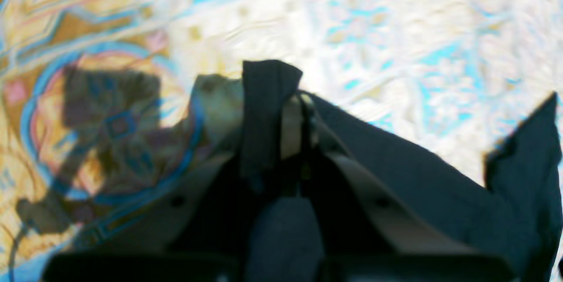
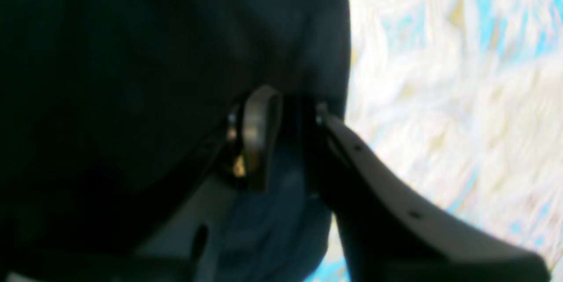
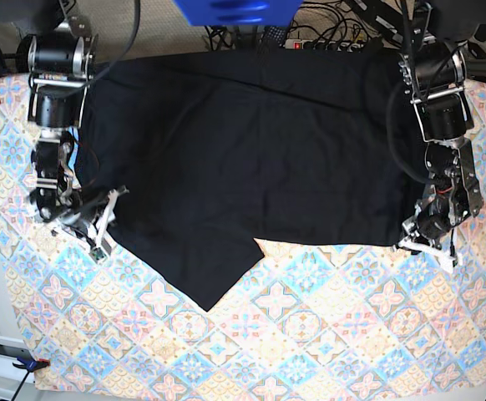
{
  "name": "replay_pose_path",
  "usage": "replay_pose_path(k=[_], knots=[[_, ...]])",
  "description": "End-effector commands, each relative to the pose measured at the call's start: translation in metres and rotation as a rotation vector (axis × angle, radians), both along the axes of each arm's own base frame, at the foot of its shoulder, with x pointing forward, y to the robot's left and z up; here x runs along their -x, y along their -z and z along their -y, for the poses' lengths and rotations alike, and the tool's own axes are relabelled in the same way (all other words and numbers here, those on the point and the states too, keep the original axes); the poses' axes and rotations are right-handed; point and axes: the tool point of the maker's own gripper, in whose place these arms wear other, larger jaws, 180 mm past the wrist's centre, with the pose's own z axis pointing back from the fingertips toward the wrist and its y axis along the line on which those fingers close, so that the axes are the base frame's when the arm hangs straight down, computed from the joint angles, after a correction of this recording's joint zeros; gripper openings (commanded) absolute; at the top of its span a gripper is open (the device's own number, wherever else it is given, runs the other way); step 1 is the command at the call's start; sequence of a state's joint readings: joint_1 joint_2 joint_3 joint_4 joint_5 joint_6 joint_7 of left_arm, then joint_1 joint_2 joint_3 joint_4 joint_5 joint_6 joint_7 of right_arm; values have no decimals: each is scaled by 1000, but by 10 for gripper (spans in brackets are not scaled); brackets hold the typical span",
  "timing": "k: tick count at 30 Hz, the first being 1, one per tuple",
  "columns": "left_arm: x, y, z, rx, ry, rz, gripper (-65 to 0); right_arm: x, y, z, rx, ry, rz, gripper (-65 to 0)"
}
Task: Fold the T-shirt properly
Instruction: 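Reach both grippers down to the shirt's side edges and grasp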
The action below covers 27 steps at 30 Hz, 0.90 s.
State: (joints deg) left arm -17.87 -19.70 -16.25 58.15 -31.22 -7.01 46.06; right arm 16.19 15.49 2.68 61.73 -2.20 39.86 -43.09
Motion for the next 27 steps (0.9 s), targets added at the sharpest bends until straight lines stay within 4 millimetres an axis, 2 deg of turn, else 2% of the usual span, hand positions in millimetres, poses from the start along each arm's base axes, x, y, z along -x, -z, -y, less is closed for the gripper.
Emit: replay_pose_path(k=[1,3,6,15,22,25,27], knots=[[-10,-24,-13,-43,-7,69,-650,-10,-7,6,-6,8,27,-468],[-7,-27,-11,-58,6,78,-650,-15,-4,8,-27,19,26,-418],[-1,-26,-10,-60,11,77,-650,-18,-1,21,-36,40,26,-371],[10,-15,-10,-58,11,52,-650,-29,7,18,-121,78,33,-371],[17,-9,-10,-58,11,36,-650,-23,19,15,-164,96,25,-371],[17,-9,-10,-58,11,36,-650,-42,4,14,-181,100,76,-371],[17,-9,-10,-58,11,36,-650,-47,1,15,-193,109,85,-371]])
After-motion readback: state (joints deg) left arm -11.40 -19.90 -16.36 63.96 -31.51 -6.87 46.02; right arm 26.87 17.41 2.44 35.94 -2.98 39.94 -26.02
